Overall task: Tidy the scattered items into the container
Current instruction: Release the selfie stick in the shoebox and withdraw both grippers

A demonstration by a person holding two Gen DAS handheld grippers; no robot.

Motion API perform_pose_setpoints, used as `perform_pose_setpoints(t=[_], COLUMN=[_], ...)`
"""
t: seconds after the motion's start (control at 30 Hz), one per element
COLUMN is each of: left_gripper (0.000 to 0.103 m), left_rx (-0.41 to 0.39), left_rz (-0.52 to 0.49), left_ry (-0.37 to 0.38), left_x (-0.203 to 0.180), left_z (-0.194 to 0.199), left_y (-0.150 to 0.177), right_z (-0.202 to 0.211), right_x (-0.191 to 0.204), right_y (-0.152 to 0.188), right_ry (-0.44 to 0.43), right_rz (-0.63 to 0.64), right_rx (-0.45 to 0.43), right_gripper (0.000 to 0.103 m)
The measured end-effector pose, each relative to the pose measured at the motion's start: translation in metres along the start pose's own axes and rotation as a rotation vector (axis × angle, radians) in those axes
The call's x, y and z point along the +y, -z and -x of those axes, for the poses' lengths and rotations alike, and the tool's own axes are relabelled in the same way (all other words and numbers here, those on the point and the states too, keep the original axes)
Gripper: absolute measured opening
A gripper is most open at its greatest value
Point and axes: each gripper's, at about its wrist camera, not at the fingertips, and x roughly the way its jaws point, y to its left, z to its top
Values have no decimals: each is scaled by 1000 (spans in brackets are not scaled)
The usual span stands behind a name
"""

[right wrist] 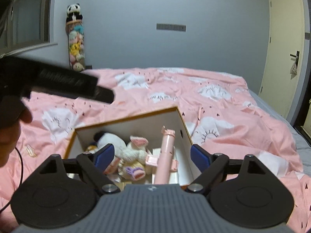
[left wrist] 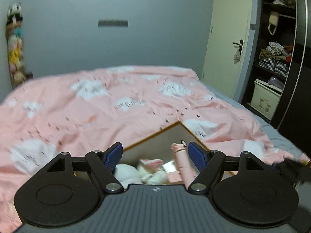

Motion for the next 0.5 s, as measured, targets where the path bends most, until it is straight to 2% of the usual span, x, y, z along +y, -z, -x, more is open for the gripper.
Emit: perform_pose_setpoints(t=[0.23, 0.37, 0.5], left_gripper=[88, 88, 89], left_rx=[-49, -49, -50], left_rz=[-27, -25, 1], left_ry=[-75, -82, -95], left_x=[14, 22, 30], left_z=[31, 37, 36], left_y=[23, 40, 56], right_z=[18, 19, 13], right_x=[10, 18, 25], right_y=[2, 8, 17], right_ry=[55, 109, 113], right_rz=[-45, -41, -60], right_rx=[-58, -87, -87], right_gripper=[94, 96, 98])
